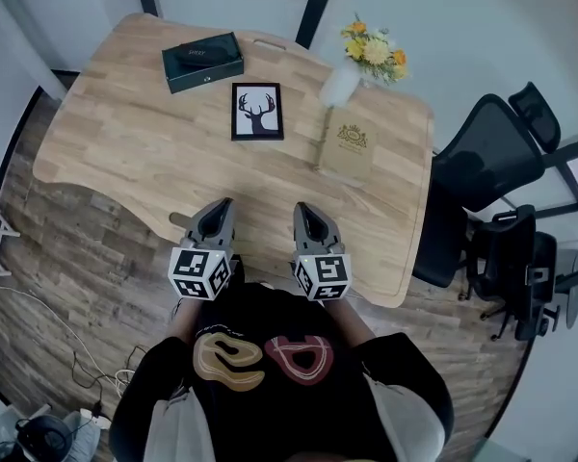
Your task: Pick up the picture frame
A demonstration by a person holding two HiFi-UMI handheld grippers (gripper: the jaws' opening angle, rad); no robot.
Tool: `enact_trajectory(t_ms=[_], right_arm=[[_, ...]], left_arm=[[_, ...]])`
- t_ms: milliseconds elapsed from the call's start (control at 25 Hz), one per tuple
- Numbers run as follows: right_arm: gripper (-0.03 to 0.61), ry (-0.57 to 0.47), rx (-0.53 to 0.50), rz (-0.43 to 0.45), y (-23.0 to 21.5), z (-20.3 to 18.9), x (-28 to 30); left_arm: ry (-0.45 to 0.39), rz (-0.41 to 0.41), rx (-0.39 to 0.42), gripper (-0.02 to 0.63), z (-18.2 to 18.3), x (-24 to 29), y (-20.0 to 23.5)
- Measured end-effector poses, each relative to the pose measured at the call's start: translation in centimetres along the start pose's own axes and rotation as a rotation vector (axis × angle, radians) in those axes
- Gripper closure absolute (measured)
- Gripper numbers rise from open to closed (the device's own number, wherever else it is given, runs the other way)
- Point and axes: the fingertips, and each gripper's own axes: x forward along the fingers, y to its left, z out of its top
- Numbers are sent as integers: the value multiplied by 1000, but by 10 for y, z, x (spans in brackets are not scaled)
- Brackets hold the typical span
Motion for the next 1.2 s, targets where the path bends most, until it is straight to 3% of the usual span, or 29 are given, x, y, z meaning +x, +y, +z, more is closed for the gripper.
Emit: enact_trajectory(t_ms=[600,760,1080,1200], right_arm=[[568,-24,43,-160,-16,35,81],[568,-19,20,-196,-24,48,108],[568,36,8,-121,-36,76,155],[566,44,13,-129,-50,84,172]], left_arm=[[41,-76,2,584,53,76,68],[66,-37,-54,586,63,95,89],[81,4,-55,584,79,134,98],[89,30,-52,584,84,148,101]])
